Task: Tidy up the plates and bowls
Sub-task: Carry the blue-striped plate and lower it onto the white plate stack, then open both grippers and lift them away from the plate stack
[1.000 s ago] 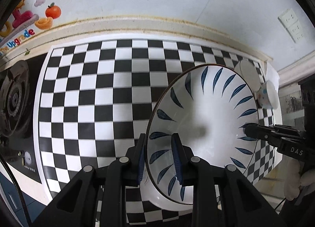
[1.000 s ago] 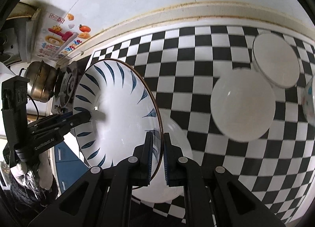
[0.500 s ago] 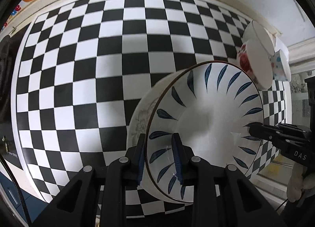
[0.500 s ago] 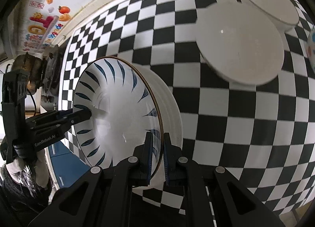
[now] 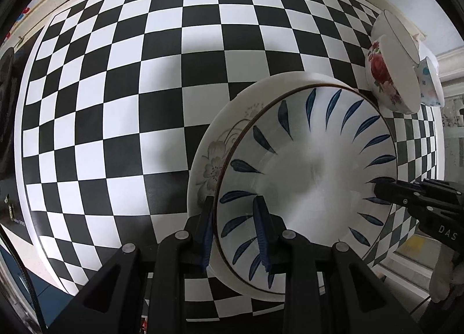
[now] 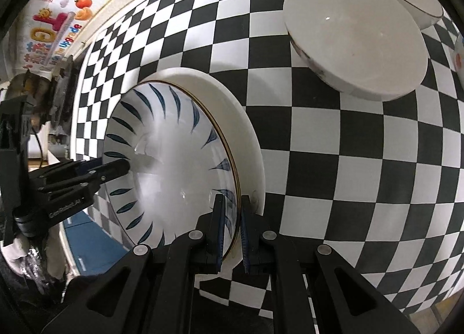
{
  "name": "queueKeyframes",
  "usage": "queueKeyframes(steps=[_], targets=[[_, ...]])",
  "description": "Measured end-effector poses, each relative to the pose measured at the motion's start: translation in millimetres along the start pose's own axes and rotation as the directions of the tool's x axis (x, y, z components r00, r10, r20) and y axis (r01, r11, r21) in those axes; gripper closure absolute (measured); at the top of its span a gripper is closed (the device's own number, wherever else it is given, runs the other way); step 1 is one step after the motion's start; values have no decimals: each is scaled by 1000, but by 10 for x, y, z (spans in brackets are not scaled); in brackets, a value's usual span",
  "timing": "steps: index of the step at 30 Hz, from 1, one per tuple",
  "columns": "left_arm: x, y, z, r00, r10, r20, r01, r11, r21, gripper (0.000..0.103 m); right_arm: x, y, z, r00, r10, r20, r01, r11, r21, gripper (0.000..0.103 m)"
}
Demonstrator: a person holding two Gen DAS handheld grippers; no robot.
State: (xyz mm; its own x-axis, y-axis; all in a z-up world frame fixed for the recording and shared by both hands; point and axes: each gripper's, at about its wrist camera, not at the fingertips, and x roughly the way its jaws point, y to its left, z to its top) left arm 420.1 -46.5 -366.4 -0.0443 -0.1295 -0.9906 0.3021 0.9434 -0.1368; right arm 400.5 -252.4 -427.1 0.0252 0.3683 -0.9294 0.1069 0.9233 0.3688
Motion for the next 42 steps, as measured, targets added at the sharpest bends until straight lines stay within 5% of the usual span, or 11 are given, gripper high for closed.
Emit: queueKeyframes(steps=[31,40,42], targets=[[-46,33,91,999,41,-22,-43,995,-93,77,17,253,119,987,-156,23,153,983,101,80],[-432,-64,-62,995,74,59,-69,994,-83,77,-203,588,-54,958,-268,102,265,963,42,49],[-565,-87,-124,992,83,92,-76,994,-80,76,-280,651,-144,958,-260,123,257,966,37,29]])
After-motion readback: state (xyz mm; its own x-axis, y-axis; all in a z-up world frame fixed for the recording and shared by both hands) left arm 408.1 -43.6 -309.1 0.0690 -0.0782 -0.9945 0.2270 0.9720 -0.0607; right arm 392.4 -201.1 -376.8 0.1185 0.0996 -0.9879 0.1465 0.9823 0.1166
